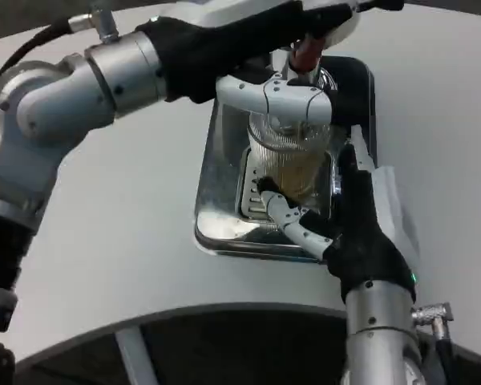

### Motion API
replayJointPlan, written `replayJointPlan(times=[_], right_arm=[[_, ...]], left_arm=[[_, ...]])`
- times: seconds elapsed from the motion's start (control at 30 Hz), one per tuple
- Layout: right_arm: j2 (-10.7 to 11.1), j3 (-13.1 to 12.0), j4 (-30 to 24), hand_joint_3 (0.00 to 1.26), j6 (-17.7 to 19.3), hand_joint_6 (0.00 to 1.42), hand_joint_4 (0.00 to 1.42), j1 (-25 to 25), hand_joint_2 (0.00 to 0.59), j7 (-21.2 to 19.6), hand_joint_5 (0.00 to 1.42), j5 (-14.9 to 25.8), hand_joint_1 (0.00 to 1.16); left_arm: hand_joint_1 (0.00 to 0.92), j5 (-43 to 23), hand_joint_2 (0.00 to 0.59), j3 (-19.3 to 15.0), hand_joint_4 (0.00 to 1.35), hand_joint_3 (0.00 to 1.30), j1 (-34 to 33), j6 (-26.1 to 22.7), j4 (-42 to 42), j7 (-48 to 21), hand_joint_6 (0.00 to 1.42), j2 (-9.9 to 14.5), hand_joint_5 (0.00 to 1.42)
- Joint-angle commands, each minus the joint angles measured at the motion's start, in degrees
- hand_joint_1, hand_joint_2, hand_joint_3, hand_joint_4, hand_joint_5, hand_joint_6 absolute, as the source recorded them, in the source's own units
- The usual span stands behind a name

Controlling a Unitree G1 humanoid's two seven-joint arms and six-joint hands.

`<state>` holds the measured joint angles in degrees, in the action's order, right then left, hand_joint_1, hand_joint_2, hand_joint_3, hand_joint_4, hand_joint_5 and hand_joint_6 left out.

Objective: Grasp the cup under the faucet to collect the drink, then remove the cup.

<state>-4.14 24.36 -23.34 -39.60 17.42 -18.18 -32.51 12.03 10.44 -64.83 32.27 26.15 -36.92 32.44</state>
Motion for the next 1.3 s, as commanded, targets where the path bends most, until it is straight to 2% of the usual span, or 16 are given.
replayJointPlan(times=[0.03,0.43,0.97,1.3], right_arm=[[-6.45,-0.73,1.31,0.0,1.85,0.0,0.0,0.21,0.271,-2.31,0.0,1.78,0.7],[-5.7,-2.53,5.91,0.0,7.16,0.03,0.0,3.56,0.262,-3.13,0.0,5.15,0.69],[-6.52,-3.91,9.4,0.0,8.49,0.03,0.0,5.15,0.25,-3.66,0.0,5.62,0.69],[-6.57,-4.97,10.63,0.0,9.01,0.03,0.0,6.02,0.249,-3.64,0.0,6.22,0.69]], left_arm=[[0.0,1.98,0.103,1.61,0.0,0.09,0.14,-0.05,1.32,-1.15,0.11,0.44,0.0],[0.0,1.66,0.103,1.4,0.0,0.09,-0.3,0.78,2.35,-1.29,0.11,0.68,0.0],[0.0,2.9,0.105,2.11,0.0,0.1,-1.56,3.43,4.78,-0.83,0.11,0.57,0.0],[0.0,3.16,0.108,2.97,0.0,0.1,-2.7,4.72,6.59,-0.58,0.11,-0.31,0.0]])
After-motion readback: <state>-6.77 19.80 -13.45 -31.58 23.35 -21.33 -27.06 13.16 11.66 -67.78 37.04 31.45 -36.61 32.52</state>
